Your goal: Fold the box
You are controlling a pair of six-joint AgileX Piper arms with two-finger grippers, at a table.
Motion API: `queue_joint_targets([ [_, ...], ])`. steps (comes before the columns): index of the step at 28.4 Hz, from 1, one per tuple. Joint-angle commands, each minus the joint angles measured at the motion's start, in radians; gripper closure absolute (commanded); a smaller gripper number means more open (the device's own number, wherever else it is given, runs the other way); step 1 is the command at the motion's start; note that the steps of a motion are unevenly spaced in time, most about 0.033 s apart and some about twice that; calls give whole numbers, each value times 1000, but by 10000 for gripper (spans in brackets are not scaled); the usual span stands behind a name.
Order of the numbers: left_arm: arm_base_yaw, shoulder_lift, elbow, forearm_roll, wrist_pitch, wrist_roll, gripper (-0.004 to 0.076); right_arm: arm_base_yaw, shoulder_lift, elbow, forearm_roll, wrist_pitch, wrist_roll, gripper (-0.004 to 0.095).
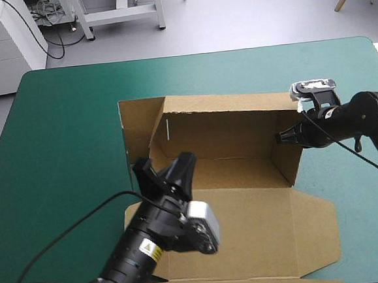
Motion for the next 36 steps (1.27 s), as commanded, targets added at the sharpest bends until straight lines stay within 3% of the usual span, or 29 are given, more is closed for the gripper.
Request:
queue_joint_targets([
  [1, 157, -123, -26, 124, -132, 0, 734, 2, 23, -74, 11, 84, 6, 910],
  [3, 345, -171, -45, 90, -283, 0, 734, 2, 77, -97, 13, 115, 23, 910],
  [10, 860, -181, -89, -110, -559, 0, 732, 2, 249, -193, 18, 133, 49, 910],
  [14, 1183, -139, -89, -400, -793, 40, 707, 2, 359, -277, 18, 122, 72, 910],
  [16, 1306, -107, -89, -537, -856, 87, 706, 2, 408, -311, 9, 107, 94, 910],
  [21, 1519, -24, -89, -817, -812, 213, 706, 6, 473, -358, 6, 59, 81, 863],
  [25, 1599, 17, -89, -1079, -756, 421, 706, 30, 475, -362, -27, 11, 85, 624],
  [29, 1644, 57, -89, -1342, -680, 645, 706, 37, 475, -413, -29, 41, 85, 416],
  [33, 1678, 86, -89, -1447, -650, 680, 706, 37, 466, -539, -57, 156, 85, 395],
  [36, 1730, 102, -89, -1562, -652, 673, 706, 37, 441, -610, -79, 165, 85, 395],
])
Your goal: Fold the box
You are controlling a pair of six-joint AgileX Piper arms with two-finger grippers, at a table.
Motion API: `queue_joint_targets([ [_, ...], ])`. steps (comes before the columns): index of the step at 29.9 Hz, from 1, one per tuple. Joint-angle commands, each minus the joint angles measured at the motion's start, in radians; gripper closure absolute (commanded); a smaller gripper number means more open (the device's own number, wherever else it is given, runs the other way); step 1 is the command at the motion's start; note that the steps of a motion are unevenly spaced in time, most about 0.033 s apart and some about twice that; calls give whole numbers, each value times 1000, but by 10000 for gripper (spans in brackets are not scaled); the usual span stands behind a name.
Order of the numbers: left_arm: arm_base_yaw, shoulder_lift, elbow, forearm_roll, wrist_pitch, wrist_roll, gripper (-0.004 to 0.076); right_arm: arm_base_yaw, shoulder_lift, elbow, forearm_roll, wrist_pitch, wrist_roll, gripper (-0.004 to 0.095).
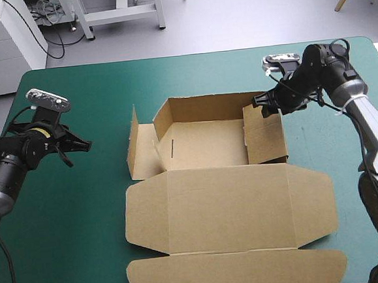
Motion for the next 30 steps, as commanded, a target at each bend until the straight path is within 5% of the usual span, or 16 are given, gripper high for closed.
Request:
queue_joint_targets([
  [1, 57, -11, -35, -144, -51, 6, 706, -1, -85, -98, -20, 7, -11, 396],
  [9, 225, 4, -35, -477, 72, 138, 707, -7, -106, -82, -47, 7, 82, 429],
  [24, 231, 6, -35, -690, 165, 241, 708, -7, -7, 121, 30, -15, 63, 463],
  [30, 231, 6, -35, -690, 165, 241, 708, -5, 30, 121, 93, -15, 26, 690],
])
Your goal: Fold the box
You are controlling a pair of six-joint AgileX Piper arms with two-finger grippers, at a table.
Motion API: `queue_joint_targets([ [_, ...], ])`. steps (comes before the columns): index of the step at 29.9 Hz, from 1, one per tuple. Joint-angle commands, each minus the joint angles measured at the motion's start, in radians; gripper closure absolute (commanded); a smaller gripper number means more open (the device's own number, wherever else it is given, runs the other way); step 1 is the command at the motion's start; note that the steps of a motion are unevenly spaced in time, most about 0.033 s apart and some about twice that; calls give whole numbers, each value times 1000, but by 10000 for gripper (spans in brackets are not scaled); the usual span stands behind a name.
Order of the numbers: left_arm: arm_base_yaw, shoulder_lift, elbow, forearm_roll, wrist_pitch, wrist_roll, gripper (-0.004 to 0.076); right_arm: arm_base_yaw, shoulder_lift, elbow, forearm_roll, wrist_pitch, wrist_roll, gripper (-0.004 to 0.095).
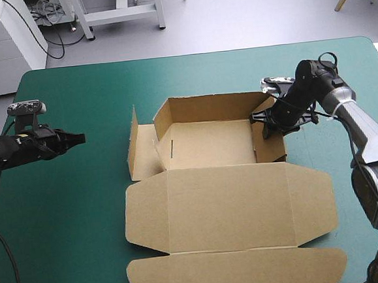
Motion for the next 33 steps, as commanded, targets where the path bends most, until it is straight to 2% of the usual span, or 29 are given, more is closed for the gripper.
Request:
queue_joint_targets([
  [1, -1, -28, -35, -42, -23, 2, 708, -5, -34, -21, 41, -9, -29, 737],
  [6, -1, -28, -35, -44, -20, 2, 708, -5, -28, -21, 35, -11, -29, 926],
  [14, -1, -28, -35, -46, -23, 2, 708, -17, -89, -21, 80, -19, -62, 927],
  [18, -16, -28, -35, -48, -24, 7, 694, -67, -161, -21, 159, 14, -125, 927],
  [22, -46, -27, -35, -62, -32, 7, 583, -130, -240, -21, 229, 14, -171, 927],
  [28, -91, -26, -35, -174, -51, 39, 276, -186, -326, -21, 291, 14, -201, 927],
  [30, -98, -26, -35, -259, -53, 39, 239, -186, -340, -21, 295, 14, -208, 927],
  [33, -98, -26, -35, -379, -9, 39, 241, -186, -349, -21, 314, 14, -221, 927],
])
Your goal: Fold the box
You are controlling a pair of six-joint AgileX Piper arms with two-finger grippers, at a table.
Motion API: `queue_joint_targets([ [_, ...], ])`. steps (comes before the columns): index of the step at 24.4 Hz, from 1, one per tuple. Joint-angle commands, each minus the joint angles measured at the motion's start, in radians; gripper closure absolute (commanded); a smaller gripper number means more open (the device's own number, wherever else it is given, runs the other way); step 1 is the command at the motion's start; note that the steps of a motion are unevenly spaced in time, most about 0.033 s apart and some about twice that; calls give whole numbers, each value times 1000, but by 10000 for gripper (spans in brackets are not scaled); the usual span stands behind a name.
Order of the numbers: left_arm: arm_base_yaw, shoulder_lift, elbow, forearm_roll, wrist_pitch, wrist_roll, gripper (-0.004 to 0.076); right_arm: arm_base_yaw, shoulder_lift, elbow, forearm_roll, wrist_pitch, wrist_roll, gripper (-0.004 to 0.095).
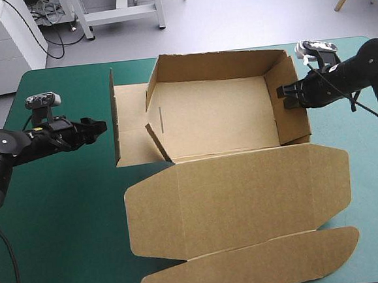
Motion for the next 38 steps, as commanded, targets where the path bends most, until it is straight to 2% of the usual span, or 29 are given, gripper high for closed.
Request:
queue_joint_targets([
  [1, -7, -29, -35, -173, 16, 2, 241, -7, -52, -27, 91, -14, -15, 927],
  [7, -7, -29, -35, -234, 163, 2, 241, -4, -50, 12, 101, -49, -17, 927],
  [13, -7, -29, -35, -283, 272, 2, 241, 14, -50, 165, 106, -200, -20, 927],
  [17, -7, -29, -35, -301, 311, 2, 241, 85, -50, 250, 106, -315, -26, 927],
  [18, -7, -29, -35, -301, 340, -10, 241, 125, -49, 274, 106, -390, -26, 927],
  [20, -7, -29, -35, -301, 370, -6, 241, 180, -44, 288, 102, -465, -16, 927],
  [24, -7, -29, -35, -330, 432, 17, 241, 244, -10, 288, 109, -538, 15, 927],
  [31, -7, -29, -35, -293, 438, 46, 241, 314, 11, 288, 116, -569, 15, 926],
  [35, -7, -29, -35, -118, 441, 31, 241, 379, 12, 288, 116, -622, 29, 925],
  [38, -7, -29, -33, -79, 436, 15, 241, 415, 12, 288, 102, -640, 34, 925],
])
